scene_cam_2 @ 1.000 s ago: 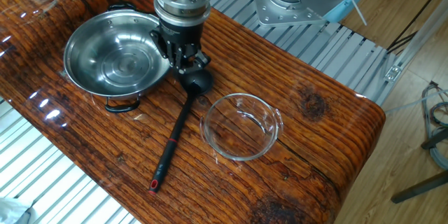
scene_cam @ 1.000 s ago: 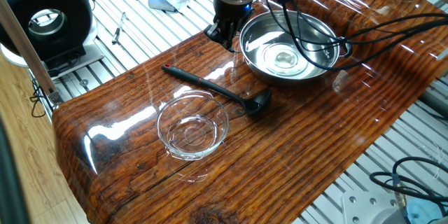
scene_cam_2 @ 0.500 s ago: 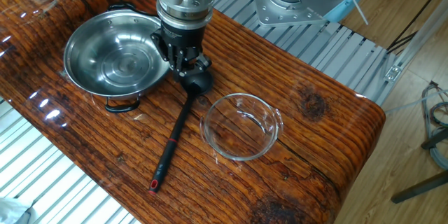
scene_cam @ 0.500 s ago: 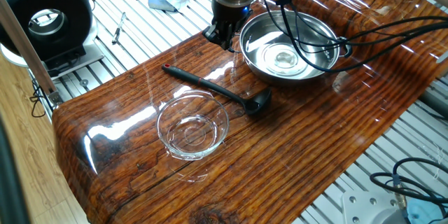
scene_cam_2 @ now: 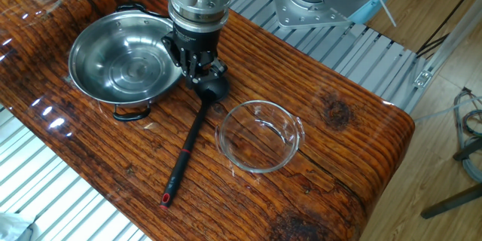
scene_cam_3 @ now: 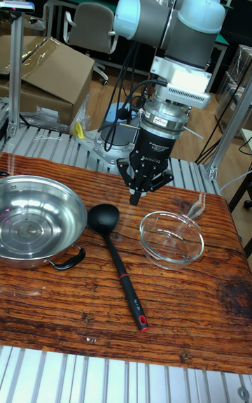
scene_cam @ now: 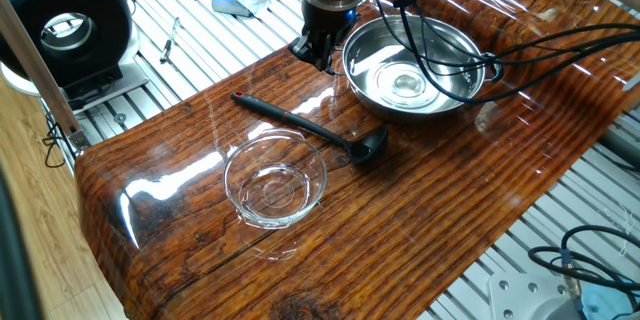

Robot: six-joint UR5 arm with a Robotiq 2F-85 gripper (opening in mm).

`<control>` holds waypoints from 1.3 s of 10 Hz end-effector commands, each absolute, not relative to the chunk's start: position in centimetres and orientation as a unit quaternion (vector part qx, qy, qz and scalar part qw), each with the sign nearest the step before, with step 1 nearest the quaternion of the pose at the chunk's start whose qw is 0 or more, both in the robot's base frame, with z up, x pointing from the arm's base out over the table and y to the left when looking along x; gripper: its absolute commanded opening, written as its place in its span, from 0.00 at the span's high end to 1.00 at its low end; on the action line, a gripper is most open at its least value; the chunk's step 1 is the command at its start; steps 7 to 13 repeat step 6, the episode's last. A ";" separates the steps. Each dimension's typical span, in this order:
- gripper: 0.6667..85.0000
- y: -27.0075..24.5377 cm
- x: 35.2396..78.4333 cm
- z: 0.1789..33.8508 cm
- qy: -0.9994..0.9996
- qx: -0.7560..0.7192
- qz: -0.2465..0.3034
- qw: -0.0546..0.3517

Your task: Scoop water with a large spoon from one bowl to another

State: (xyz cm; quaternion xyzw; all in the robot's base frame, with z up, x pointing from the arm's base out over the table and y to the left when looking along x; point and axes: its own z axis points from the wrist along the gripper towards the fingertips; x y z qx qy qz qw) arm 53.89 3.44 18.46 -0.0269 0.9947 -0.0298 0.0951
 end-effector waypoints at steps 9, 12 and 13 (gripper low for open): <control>1.00 3.7 54.2 18.5 0.995 -0.027 -0.023 0.098; 1.00 3.7 54.2 18.5 0.995 -0.027 -0.023 0.098; 1.00 3.7 54.2 18.5 0.995 -0.027 -0.023 0.098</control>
